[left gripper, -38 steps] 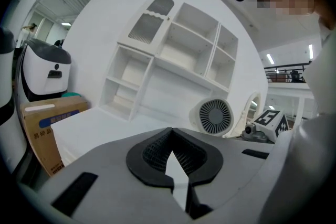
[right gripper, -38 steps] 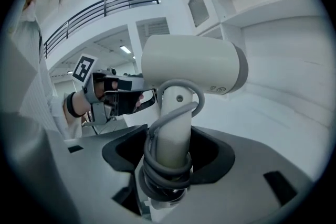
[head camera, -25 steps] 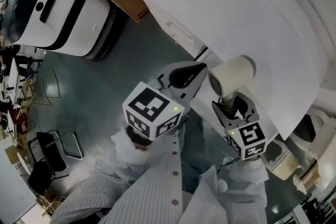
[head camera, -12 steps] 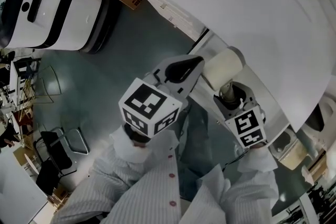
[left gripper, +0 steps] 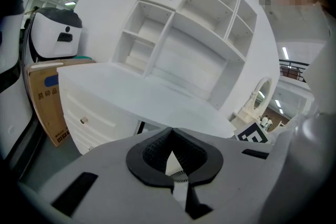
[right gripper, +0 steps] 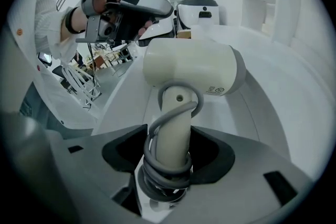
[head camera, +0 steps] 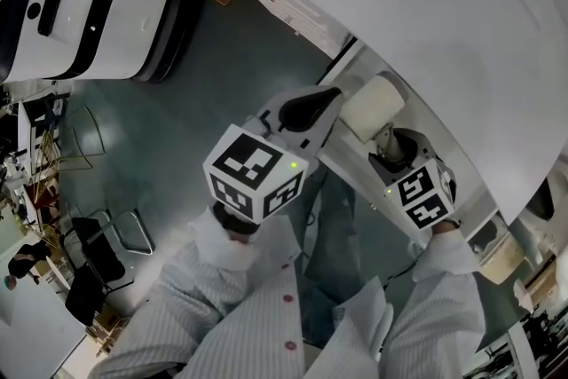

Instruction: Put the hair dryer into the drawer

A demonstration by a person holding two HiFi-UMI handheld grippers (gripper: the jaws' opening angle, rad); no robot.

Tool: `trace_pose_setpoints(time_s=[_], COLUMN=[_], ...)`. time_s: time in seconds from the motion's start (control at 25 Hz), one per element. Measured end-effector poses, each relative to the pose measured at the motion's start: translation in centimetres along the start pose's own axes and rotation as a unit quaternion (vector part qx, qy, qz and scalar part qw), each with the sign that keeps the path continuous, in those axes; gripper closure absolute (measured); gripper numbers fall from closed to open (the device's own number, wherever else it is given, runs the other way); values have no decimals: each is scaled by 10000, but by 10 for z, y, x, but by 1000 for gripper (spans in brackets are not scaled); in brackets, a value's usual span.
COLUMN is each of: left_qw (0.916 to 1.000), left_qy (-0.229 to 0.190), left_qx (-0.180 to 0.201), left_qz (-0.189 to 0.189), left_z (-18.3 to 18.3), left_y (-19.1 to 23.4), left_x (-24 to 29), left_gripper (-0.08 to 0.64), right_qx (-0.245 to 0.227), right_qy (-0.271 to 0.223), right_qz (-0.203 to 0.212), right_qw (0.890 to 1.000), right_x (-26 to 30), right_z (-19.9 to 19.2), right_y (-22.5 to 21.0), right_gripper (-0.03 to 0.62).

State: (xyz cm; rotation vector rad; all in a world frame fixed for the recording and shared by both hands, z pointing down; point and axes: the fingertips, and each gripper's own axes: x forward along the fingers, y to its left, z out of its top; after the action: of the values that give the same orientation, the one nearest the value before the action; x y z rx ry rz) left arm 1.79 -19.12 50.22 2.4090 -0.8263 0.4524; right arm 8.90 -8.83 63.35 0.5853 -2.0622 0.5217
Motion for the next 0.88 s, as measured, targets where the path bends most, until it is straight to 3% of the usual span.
trace_pose_setpoints(time_s=[0.44, 0.88], left_qw=[9998, 9998], left_qy=[127, 132], left_qx=[-119, -158], left_qz=[-55, -83], left_z=[-17, -14], left_y=[1, 1], left_x=[19, 21], left_gripper=[551, 551], right_qx=[-341, -427], right_qy=[705, 944], right_qz=[-75, -61], right_qw=[9969, 9946], right_x=[34, 51], right_z=[-27, -32], right_y=[-12, -15], right_gripper=[359, 359])
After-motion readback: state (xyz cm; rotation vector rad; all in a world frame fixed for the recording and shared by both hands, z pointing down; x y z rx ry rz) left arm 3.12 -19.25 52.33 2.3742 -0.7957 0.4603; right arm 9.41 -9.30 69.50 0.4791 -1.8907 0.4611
